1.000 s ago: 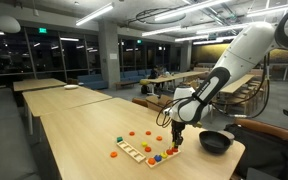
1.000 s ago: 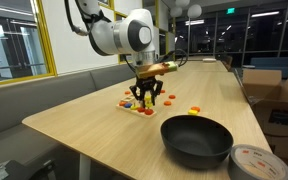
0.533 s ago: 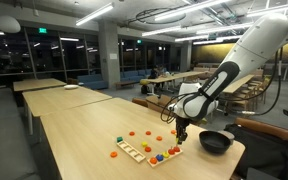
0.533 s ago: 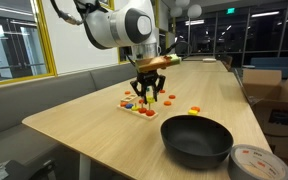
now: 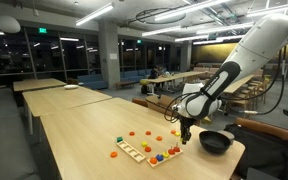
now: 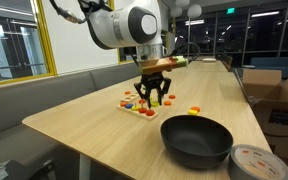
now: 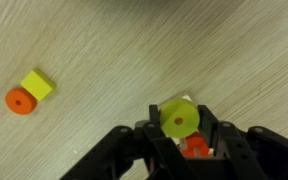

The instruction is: Place the yellow ring at the front of the table on the wooden board, remove the yellow ring on the right from the wooden board

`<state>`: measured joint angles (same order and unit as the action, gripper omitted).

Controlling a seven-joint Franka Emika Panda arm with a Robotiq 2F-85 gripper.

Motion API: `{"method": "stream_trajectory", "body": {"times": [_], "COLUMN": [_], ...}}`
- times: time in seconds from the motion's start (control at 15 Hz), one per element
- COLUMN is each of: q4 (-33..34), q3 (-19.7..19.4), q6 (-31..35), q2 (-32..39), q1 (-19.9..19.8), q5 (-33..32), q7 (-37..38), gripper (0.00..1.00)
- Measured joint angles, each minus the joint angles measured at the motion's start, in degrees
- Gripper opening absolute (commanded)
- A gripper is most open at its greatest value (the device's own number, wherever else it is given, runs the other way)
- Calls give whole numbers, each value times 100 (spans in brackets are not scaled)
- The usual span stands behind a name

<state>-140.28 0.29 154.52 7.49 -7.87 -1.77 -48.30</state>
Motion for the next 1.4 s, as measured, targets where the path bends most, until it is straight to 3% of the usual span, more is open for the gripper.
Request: {"method": "stream_trajectory", "body": {"times": [0.8,0.93,1.07,1.33,1.4], "q4": [225,313,403,528,537], "q3": [-39,-40,-40,-40,-40], "q6": [-345,-414,-514,-721,-740], "q2": [674,801,885,953,952], "q1": [-14,-31,-43,-68,-93], "q5": [0,0,0,0,0], "q7": [249,282,355,460,467], "gripper": [21,67,72,100,100]}}
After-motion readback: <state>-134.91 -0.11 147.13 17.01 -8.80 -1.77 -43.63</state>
